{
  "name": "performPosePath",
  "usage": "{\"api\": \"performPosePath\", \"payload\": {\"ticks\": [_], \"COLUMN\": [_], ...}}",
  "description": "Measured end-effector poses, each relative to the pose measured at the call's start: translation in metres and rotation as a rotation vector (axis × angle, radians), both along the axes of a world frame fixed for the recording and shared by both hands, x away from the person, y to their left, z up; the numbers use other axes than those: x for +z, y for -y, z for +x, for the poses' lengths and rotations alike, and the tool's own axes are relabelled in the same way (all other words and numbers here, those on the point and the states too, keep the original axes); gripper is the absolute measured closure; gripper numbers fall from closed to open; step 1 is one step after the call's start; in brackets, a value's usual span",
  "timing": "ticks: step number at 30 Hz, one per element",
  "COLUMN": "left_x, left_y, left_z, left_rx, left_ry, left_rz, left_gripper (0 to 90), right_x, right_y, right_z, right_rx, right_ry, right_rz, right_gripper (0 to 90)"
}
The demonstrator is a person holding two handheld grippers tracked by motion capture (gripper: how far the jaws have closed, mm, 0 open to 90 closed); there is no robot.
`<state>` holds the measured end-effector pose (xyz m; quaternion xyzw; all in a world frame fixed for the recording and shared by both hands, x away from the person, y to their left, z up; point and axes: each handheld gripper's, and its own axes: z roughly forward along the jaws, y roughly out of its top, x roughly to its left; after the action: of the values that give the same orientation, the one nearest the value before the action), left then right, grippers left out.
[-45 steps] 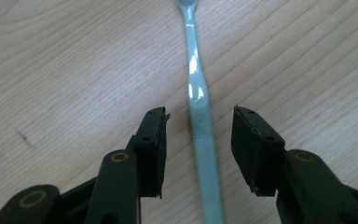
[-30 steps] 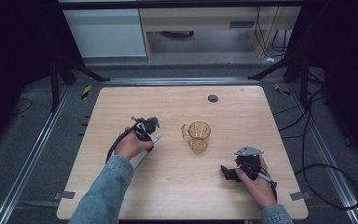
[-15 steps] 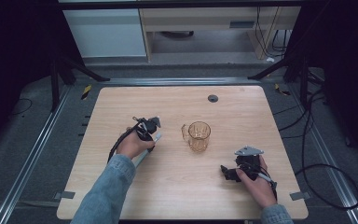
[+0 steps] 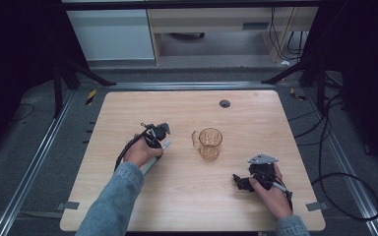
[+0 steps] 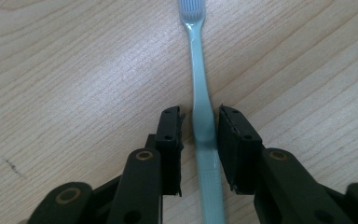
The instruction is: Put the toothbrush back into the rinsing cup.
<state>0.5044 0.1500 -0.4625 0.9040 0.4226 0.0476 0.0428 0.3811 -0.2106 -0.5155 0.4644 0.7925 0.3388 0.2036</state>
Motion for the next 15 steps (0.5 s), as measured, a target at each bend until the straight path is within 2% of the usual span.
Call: {"api": "performPosePath", "payload": {"ticks": [8, 12, 15], "left_x": [-0.0008, -0.0003, 0.004], "left_y": [0.0013, 0.001, -0.0003], "left_z": [-0.0003, -0.0015, -0.0042], "left_rx": [-0.007, -0.013, -0.013], "left_ry": [0.011, 0.017, 0.039], "left_rz": [0.007, 0.007, -0.006], "left_gripper": [78.1, 78.5, 78.5], "right_x": [0.0, 0.0, -0.0001], "right_y": [-0.0001, -0.0001, -0.0001], "right_z": [0.0, 0.0, 0.0], "right_rx": [0.0, 0.001, 0.0], "right_ry": [0.0, 0.0, 0.001], "right_rz": [0.0, -0.001, -0.001], "right_gripper": [0.5, 0.5, 0.5]}}
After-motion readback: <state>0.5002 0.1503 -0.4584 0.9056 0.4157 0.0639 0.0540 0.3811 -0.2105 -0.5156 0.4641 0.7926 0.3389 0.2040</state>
